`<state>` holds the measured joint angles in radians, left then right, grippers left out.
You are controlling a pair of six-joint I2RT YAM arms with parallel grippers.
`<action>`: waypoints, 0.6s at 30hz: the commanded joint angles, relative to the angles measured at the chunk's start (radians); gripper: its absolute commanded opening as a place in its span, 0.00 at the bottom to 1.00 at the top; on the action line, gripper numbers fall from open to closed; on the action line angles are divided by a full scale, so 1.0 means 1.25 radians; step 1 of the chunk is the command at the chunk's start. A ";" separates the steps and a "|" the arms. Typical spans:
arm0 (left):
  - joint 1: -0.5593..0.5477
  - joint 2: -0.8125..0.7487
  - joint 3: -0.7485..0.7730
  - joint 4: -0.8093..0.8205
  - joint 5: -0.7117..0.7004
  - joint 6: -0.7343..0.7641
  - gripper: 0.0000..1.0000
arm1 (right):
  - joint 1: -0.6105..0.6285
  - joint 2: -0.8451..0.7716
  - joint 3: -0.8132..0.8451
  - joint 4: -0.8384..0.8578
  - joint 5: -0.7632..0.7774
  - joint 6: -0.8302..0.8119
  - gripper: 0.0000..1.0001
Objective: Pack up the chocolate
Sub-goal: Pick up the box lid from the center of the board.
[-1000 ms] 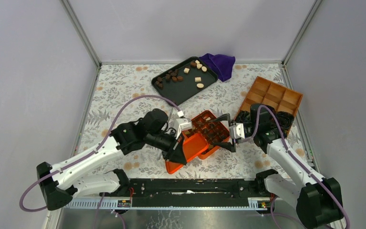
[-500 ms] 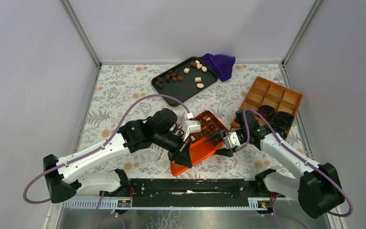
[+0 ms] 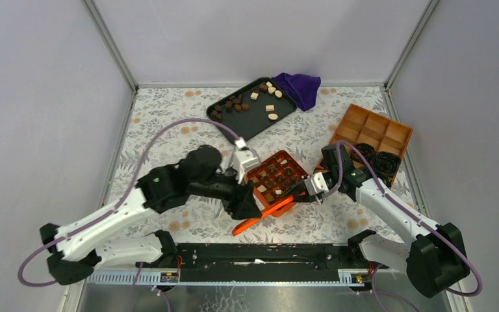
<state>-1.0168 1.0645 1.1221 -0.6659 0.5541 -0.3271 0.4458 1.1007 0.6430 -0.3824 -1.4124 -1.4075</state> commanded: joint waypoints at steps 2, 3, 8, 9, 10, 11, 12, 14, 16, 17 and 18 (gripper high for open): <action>-0.004 -0.176 0.036 0.078 -0.388 -0.008 0.70 | -0.046 0.012 0.095 0.031 -0.062 0.263 0.00; -0.004 -0.212 0.023 0.087 -0.466 -0.013 0.74 | -0.059 0.019 0.107 0.053 -0.056 0.346 0.00; -0.004 -0.396 -0.092 0.164 -0.681 -0.050 0.89 | -0.082 0.065 0.142 0.204 0.054 0.755 0.00; -0.004 -0.431 -0.122 0.183 -0.699 -0.056 0.92 | -0.085 0.077 0.142 0.250 0.078 0.844 0.00; -0.004 -0.463 -0.150 0.197 -0.708 -0.064 0.93 | -0.089 0.094 0.145 0.280 0.096 0.905 0.00; -0.004 -0.490 -0.186 0.208 -0.713 -0.073 0.95 | -0.092 0.114 0.157 0.281 0.114 0.940 0.00; -0.004 -0.513 -0.212 0.219 -0.716 -0.083 0.96 | -0.093 0.134 0.177 0.257 0.131 0.955 0.00; -0.004 -0.548 -0.262 0.232 -0.713 -0.108 0.98 | -0.095 0.196 0.234 0.134 0.139 0.932 0.00; -0.004 -0.565 -0.311 0.249 -0.704 -0.141 0.98 | -0.097 0.252 0.304 -0.002 0.149 0.874 0.00; -0.004 -0.566 -0.332 0.257 -0.700 -0.156 0.98 | -0.099 0.276 0.339 -0.066 0.156 0.845 0.00; -0.004 -0.564 -0.349 0.265 -0.699 -0.173 0.98 | -0.099 0.299 0.365 -0.112 0.165 0.823 0.00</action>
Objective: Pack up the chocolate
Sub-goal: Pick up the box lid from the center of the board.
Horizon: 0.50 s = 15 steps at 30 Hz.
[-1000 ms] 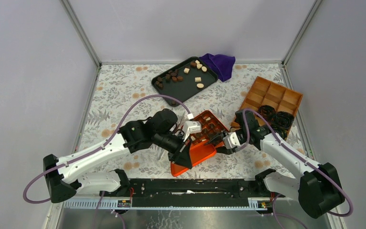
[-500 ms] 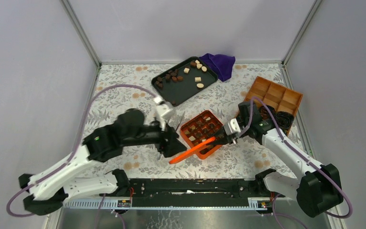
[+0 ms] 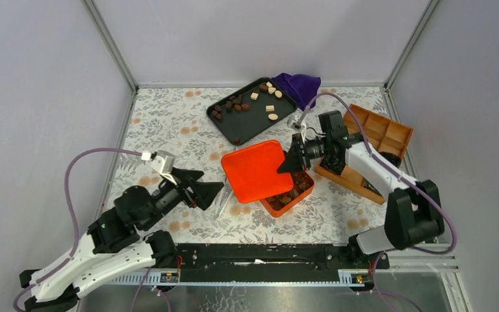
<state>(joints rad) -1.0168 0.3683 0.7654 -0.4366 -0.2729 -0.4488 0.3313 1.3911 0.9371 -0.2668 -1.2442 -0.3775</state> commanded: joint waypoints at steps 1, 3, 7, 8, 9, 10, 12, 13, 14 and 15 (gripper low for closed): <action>-0.004 -0.001 -0.080 0.088 -0.037 -0.089 0.98 | -0.009 0.086 0.151 -0.241 0.034 -0.021 0.00; -0.004 0.013 -0.105 0.099 -0.042 -0.115 0.97 | -0.012 0.111 0.176 -0.288 0.040 -0.048 0.00; -0.004 0.032 -0.138 0.112 -0.058 -0.155 0.96 | -0.014 0.130 0.187 -0.310 0.039 -0.062 0.00; -0.004 0.033 -0.145 0.116 -0.060 -0.161 0.96 | -0.015 0.132 0.189 -0.315 0.036 -0.069 0.00; -0.004 0.030 -0.153 0.121 -0.058 -0.166 0.96 | -0.015 0.134 0.190 -0.320 0.036 -0.073 0.00; -0.004 0.025 -0.163 0.130 -0.053 -0.169 0.95 | -0.015 0.135 0.190 -0.322 0.036 -0.075 0.00; -0.005 0.012 -0.187 0.150 -0.040 -0.174 0.96 | -0.014 0.137 0.193 -0.325 0.038 -0.078 0.00; -0.005 0.004 -0.197 0.160 -0.031 -0.177 0.95 | -0.014 0.138 0.193 -0.326 0.039 -0.078 0.00; -0.004 0.000 -0.209 0.168 -0.025 -0.180 0.95 | -0.015 0.138 0.193 -0.327 0.039 -0.078 0.00; -0.004 -0.005 -0.215 0.174 -0.019 -0.182 0.95 | -0.015 0.138 0.194 -0.328 0.039 -0.078 0.00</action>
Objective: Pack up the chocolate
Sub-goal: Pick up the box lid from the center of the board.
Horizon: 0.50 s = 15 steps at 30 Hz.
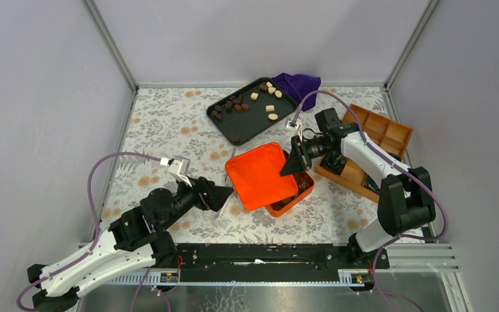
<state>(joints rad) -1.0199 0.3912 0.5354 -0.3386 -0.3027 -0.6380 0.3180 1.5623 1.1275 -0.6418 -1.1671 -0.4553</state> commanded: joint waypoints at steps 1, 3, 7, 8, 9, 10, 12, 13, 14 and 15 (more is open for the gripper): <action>-0.001 -0.026 -0.036 0.097 0.008 -0.032 0.95 | -0.004 0.001 0.042 -0.028 -0.023 -0.015 0.00; -0.001 -0.027 -0.039 0.095 0.013 -0.033 0.95 | -0.005 0.001 0.042 -0.029 -0.024 -0.016 0.00; -0.001 -0.024 -0.041 0.093 0.021 -0.038 0.95 | -0.006 0.005 0.044 -0.034 -0.024 -0.019 0.00; -0.001 -0.025 -0.044 0.096 0.025 -0.040 0.96 | -0.005 0.006 0.046 -0.036 -0.023 -0.020 0.00; -0.002 -0.024 -0.046 0.098 0.032 -0.042 0.96 | -0.005 0.007 0.047 -0.038 -0.022 -0.022 0.00; -0.002 -0.024 -0.048 0.103 0.040 -0.044 0.97 | -0.005 0.008 0.048 -0.040 -0.022 -0.024 0.00; -0.002 -0.021 -0.054 0.115 0.061 -0.043 0.98 | -0.006 0.008 0.048 -0.042 -0.021 -0.025 0.00; -0.002 -0.020 -0.057 0.120 0.069 -0.043 0.98 | -0.006 0.008 0.048 -0.042 -0.021 -0.024 0.00; -0.001 -0.017 -0.060 0.126 0.077 -0.043 0.98 | -0.006 0.009 0.048 -0.041 -0.021 -0.024 0.00; -0.002 -0.014 -0.061 0.131 0.084 -0.042 0.98 | -0.006 0.009 0.048 -0.041 -0.020 -0.025 0.00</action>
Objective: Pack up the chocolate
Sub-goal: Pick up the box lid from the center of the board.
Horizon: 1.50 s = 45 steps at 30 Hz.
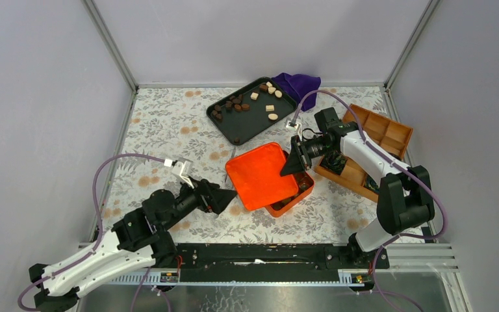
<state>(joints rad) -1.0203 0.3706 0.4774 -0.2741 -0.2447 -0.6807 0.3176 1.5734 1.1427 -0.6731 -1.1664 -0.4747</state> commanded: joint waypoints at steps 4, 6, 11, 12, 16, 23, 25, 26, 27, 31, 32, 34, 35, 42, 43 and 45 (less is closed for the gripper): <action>0.000 0.002 -0.021 0.094 0.054 0.001 0.99 | -0.008 0.003 0.037 -0.017 -0.018 -0.009 0.00; 0.000 -0.010 -0.026 0.104 0.060 0.006 0.98 | -0.010 0.004 0.037 -0.018 -0.019 -0.010 0.00; 0.005 -0.037 -0.056 0.144 0.089 0.003 0.98 | -0.011 0.006 0.038 -0.020 -0.018 -0.013 0.00; 0.007 -0.039 -0.061 0.151 0.095 0.002 0.98 | -0.012 0.007 0.038 -0.020 -0.017 -0.013 0.00; 0.026 -0.033 -0.072 0.170 0.118 0.003 0.98 | -0.016 0.007 0.039 -0.022 -0.017 -0.014 0.00; 0.136 0.037 -0.058 0.197 0.231 0.009 0.98 | -0.036 0.007 0.041 -0.025 -0.026 -0.015 0.00; 0.196 0.069 -0.051 0.209 0.302 0.007 0.98 | -0.041 0.006 0.041 -0.025 -0.028 -0.016 0.00; 0.231 0.083 -0.051 0.215 0.345 0.004 0.98 | -0.043 0.006 0.041 -0.025 -0.028 -0.017 0.00; 0.264 0.097 -0.052 0.246 0.392 -0.002 0.99 | -0.043 0.006 0.041 -0.026 -0.029 -0.018 0.00; 0.393 0.135 -0.071 0.328 0.570 -0.030 0.99 | -0.045 0.010 0.042 -0.033 -0.028 -0.026 0.00; 0.417 0.140 -0.079 0.348 0.602 -0.038 0.99 | -0.045 0.011 0.043 -0.035 -0.027 -0.029 0.00; 0.457 0.146 -0.093 0.378 0.648 -0.051 0.99 | -0.045 0.011 0.044 -0.038 -0.027 -0.033 0.00; 0.474 0.146 -0.097 0.386 0.664 -0.054 0.99 | -0.045 0.011 0.044 -0.039 -0.027 -0.034 0.00; 0.528 0.115 -0.125 0.395 0.704 -0.068 0.99 | -0.045 0.014 0.047 -0.046 -0.025 -0.041 0.00; 0.531 0.107 -0.129 0.394 0.704 -0.071 0.99 | -0.046 0.013 0.047 -0.047 -0.025 -0.040 0.00; 0.535 0.094 -0.138 0.395 0.705 -0.077 0.99 | -0.046 0.013 0.047 -0.047 -0.027 -0.042 0.00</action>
<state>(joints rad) -0.3683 0.5209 0.3283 0.1383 0.5808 -0.7517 0.2653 1.5879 1.1530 -0.7139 -1.1614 -0.5095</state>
